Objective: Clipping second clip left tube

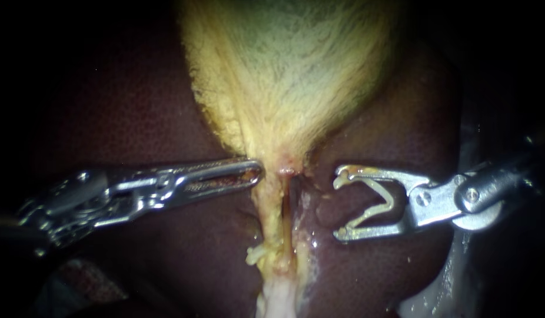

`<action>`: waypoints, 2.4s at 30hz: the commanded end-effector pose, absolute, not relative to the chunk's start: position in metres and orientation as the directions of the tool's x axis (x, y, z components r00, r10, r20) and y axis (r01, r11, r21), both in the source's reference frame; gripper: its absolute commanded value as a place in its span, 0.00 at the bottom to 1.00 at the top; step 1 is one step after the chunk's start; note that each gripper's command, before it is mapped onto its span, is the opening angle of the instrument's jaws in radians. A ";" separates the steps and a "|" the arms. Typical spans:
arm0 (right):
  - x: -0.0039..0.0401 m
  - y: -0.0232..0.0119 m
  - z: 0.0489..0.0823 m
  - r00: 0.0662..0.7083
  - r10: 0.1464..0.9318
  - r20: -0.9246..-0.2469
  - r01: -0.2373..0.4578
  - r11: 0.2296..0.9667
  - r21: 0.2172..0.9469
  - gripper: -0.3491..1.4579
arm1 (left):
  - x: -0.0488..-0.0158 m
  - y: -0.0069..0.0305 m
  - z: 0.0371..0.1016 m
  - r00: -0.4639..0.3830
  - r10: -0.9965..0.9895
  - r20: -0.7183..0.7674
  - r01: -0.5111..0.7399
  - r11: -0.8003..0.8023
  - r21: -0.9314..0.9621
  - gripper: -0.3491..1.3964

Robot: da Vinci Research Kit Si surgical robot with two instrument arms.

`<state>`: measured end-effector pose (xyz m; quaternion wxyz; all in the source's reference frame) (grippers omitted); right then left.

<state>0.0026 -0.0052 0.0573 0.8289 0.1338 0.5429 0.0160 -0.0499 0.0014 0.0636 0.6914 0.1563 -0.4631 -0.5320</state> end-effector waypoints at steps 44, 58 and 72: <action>0.0147 -0.0114 0.0737 0.585 0.239 -0.775 0.078 0.935 0.347 0.52 | -0.0434 0.0011 0.0578 -0.031 -0.882 0.470 0.619 0.352 0.702 0.00; 0.0189 -0.0134 0.0729 0.563 0.239 -0.791 0.145 0.914 0.379 0.50 | -0.0448 0.0016 0.0575 -0.035 -0.883 0.468 0.613 0.350 0.708 0.00; 0.0181 -0.0136 0.0731 0.590 0.355 -0.726 0.111 0.854 0.508 0.06 | -0.0452 0.0016 0.0574 -0.036 -0.883 0.468 0.614 0.350 0.707 0.00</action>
